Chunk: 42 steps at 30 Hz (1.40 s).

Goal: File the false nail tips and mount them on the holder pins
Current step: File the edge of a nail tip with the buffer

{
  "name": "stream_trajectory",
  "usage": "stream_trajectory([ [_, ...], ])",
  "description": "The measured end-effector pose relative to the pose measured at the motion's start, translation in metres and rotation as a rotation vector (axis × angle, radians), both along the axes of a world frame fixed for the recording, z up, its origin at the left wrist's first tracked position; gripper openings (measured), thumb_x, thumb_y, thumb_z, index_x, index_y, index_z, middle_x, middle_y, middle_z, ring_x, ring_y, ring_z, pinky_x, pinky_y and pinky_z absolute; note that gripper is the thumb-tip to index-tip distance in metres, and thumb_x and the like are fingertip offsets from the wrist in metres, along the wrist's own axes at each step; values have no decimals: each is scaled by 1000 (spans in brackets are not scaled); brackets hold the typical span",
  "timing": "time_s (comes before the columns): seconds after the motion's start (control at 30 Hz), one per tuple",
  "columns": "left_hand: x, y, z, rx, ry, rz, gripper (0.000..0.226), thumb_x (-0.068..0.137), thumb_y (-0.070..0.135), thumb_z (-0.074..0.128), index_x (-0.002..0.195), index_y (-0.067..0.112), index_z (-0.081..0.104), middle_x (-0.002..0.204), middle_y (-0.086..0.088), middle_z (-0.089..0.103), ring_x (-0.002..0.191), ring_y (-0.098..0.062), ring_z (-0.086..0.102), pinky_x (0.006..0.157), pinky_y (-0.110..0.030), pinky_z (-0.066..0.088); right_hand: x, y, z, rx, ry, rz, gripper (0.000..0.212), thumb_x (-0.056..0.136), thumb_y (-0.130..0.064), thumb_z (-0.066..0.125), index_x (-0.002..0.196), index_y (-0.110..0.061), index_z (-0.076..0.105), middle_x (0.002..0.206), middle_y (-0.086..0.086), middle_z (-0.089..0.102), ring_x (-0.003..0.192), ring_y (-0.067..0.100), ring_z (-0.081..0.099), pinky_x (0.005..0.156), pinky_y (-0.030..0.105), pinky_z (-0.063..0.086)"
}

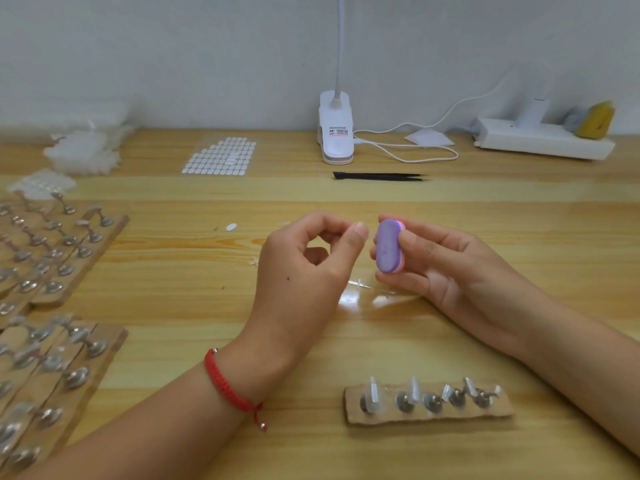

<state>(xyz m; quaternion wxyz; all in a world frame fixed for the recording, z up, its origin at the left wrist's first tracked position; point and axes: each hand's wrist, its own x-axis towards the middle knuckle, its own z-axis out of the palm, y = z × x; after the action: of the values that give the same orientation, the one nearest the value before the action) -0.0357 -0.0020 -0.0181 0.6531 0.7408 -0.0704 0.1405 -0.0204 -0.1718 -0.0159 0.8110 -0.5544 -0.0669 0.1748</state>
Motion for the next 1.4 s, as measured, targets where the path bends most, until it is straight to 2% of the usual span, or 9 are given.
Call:
stream_trajectory([
  [0.07, 1, 0, 0, 11, 10, -2, 18, 86, 21, 68, 68, 24, 66, 64, 9, 56, 48, -10, 42, 48, -22, 36, -1, 1, -1, -25, -19, 14, 28, 79, -14, 66, 104, -9, 75, 99, 12, 73, 89, 17, 71, 72, 26, 58],
  [0.2, -2, -3, 0, 68, 31, -79, 16, 86, 20, 68, 70, 23, 68, 63, 9, 57, 44, -6, 40, 46, -11, 31, 1, -1, 1, 34, 13, -44, 28, 77, -17, 66, 101, -8, 76, 96, 12, 73, 89, 17, 70, 72, 25, 57],
  [0.33, 0, -1, -1, 24, 7, -14, 17, 87, 20, 67, 70, 23, 67, 64, 12, 58, 46, -7, 41, 46, -17, 33, -1, 2, -1, -46, -33, 3, 30, 76, -14, 67, 104, -8, 75, 101, 13, 73, 87, 18, 71, 70, 26, 58],
  [0.43, -1, -3, 0, 59, 33, -73, 16, 86, 19, 67, 70, 22, 68, 62, 13, 56, 42, -3, 38, 45, -9, 30, 0, 0, 0, 5, -7, -41, 28, 75, -16, 67, 101, -10, 76, 98, 13, 73, 88, 17, 71, 71, 25, 57],
  [0.6, 2, 0, -1, 21, 21, -7, 14, 88, 22, 65, 75, 21, 69, 69, 9, 60, 46, -2, 44, 49, -12, 35, -3, 2, -1, -68, -76, 49, 28, 77, -16, 70, 105, -11, 76, 98, 10, 74, 87, 16, 71, 72, 27, 58],
  [0.8, 3, 2, -1, -14, 57, 9, 12, 87, 27, 66, 79, 20, 72, 68, 13, 57, 40, -1, 40, 46, -10, 33, 1, 0, 1, 25, 9, -48, 25, 77, -18, 66, 99, -14, 78, 91, 9, 74, 86, 13, 71, 70, 23, 57],
  [0.97, 1, -2, -3, 69, 62, -64, 16, 88, 23, 64, 73, 22, 69, 67, 10, 60, 46, -6, 43, 48, -13, 36, -1, 2, 1, -20, -12, -25, 31, 72, -18, 70, 102, -11, 77, 107, 16, 72, 93, 20, 70, 71, 26, 58],
  [1.23, 2, -1, -1, 57, 49, -61, 20, 93, 19, 57, 73, 19, 59, 51, 17, 46, 38, -2, 34, 43, -11, 27, -2, 2, 0, -48, -42, -14, 28, 75, -15, 68, 102, -12, 77, 99, 10, 74, 88, 18, 71, 71, 27, 58],
  [1.4, 0, -4, 0, 111, 13, -83, 19, 92, 19, 59, 73, 18, 61, 59, 15, 48, 38, -3, 35, 43, -10, 27, -1, 1, 1, -3, -17, -44, 29, 73, -17, 69, 100, -11, 77, 98, 12, 73, 87, 17, 71, 70, 26, 58],
])
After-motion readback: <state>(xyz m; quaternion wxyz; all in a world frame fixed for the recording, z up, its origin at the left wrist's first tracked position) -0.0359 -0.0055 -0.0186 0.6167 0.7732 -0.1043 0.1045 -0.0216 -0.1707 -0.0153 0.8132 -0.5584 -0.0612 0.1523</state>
